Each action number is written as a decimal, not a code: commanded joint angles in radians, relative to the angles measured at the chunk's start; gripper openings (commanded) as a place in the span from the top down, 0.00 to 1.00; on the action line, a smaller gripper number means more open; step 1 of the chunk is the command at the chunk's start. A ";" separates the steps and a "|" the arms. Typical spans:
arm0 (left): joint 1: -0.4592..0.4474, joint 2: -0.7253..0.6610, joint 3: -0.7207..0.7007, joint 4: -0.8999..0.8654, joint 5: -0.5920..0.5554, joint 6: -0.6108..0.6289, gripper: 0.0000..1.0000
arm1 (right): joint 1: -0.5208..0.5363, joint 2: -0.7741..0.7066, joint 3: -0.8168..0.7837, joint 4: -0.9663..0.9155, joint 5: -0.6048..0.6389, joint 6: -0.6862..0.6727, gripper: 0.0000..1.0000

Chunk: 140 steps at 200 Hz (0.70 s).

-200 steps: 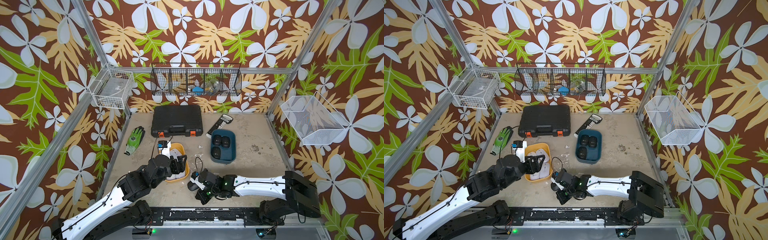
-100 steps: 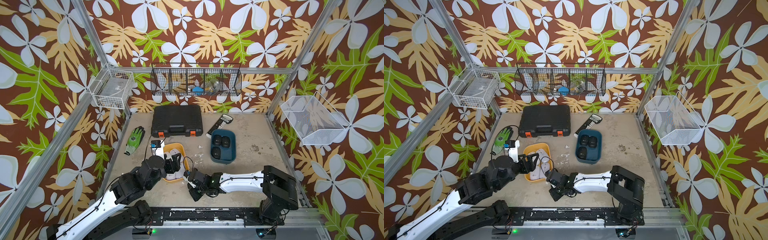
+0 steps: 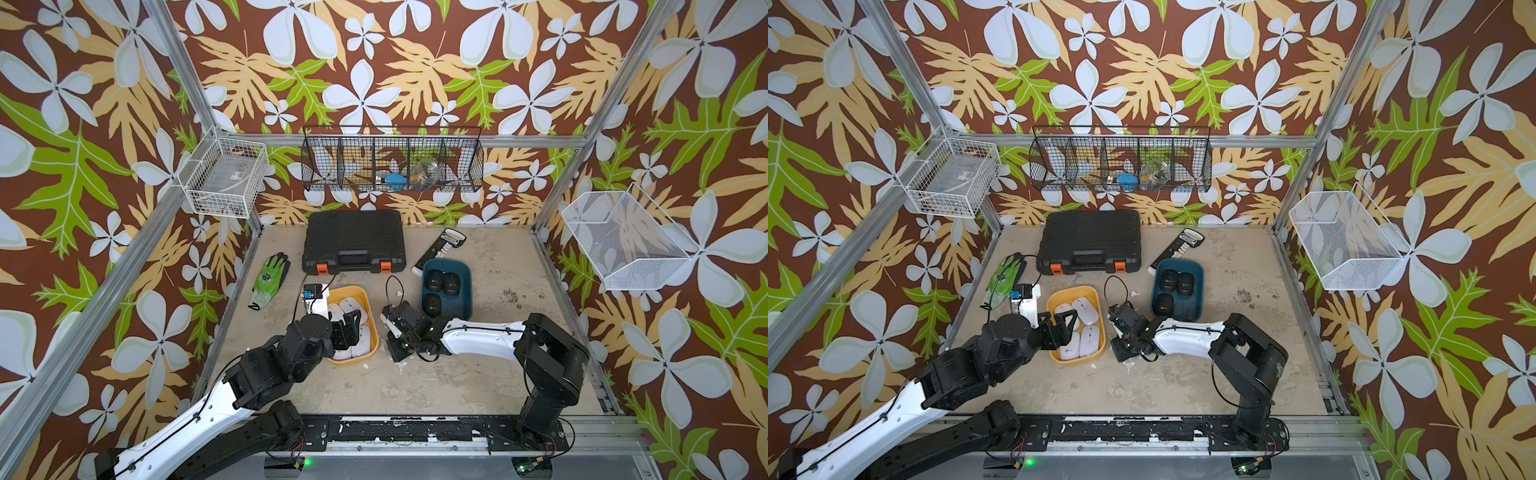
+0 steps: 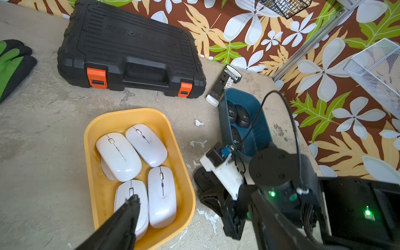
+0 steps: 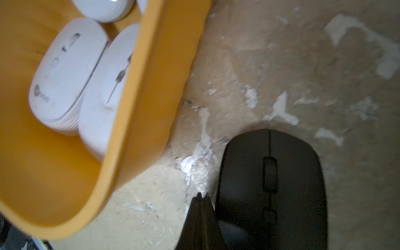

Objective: Place the mice by color into the storage box
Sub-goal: Adjust the mouse at the center of the board, then pick up the mouse from the center of the board.

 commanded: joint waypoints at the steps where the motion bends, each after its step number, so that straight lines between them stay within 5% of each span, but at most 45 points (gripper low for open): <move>1: 0.001 0.006 -0.011 0.035 0.025 0.005 0.17 | -0.020 -0.008 0.012 -0.001 -0.033 -0.042 1.00; 29: 0.002 0.001 -0.028 0.062 0.054 0.018 0.16 | -0.020 -0.112 -0.018 0.006 -0.086 -0.060 0.90; 44: 0.001 -0.001 -0.041 0.082 0.070 0.031 0.16 | -0.019 -0.186 -0.034 -0.006 -0.104 -0.063 0.77; 84: 0.001 -0.032 -0.090 0.186 0.175 0.072 0.09 | -0.062 -0.253 -0.003 -0.176 0.031 -0.100 0.22; 140: 0.002 -0.040 -0.107 0.217 0.234 0.133 0.00 | -0.085 -0.065 0.082 -0.281 0.069 -0.168 0.13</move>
